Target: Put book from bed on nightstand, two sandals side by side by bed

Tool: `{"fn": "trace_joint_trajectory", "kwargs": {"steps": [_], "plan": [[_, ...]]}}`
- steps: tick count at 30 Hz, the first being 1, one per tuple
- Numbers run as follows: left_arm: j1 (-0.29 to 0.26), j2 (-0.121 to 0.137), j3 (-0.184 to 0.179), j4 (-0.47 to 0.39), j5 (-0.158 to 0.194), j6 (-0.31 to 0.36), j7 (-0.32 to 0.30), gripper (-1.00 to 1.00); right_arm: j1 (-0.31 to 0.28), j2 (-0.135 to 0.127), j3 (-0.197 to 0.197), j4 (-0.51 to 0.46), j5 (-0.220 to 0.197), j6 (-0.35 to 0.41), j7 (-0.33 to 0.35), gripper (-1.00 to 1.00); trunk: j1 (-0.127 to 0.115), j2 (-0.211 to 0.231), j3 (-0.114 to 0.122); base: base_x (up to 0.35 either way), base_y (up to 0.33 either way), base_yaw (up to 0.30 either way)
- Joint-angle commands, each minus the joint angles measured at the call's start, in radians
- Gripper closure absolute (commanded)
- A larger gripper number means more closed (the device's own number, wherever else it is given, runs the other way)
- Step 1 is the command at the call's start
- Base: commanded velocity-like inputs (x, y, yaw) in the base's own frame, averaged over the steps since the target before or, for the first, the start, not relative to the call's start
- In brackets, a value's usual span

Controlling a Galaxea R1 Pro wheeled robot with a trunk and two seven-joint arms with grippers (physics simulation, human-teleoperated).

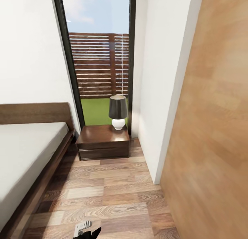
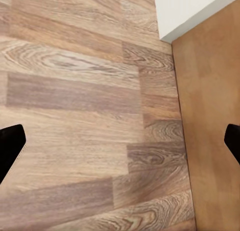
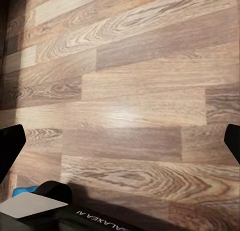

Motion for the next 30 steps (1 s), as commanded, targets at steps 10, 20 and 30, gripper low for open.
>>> {"fn": "trace_joint_trajectory", "kwargs": {"steps": [10, 20, 30], "plan": [[-0.001, 0.000, 0.008, 0.002, -0.002, -0.001, -0.004, -1.00, -0.001, -0.001, 0.006, 0.001, -0.005, -0.005, 0.001, -1.00, 0.000, 0.000, -0.006, 0.126, 0.000, 0.194], [-0.001, 0.000, 0.008, 0.002, -0.002, -0.001, -0.004, -1.00, -0.001, -0.001, 0.006, 0.001, -0.005, -0.005, 0.001, -1.00, 0.000, 0.000, -0.007, 0.322, 0.000, 0.013], [-0.001, 0.000, 0.008, 0.002, -0.002, -0.001, -0.004, -1.00, -0.001, -0.001, 0.006, 0.001, -0.005, -0.005, 0.001, -1.00, 0.000, 0.000, -0.007, 0.330, 0.000, 0.000]]}}
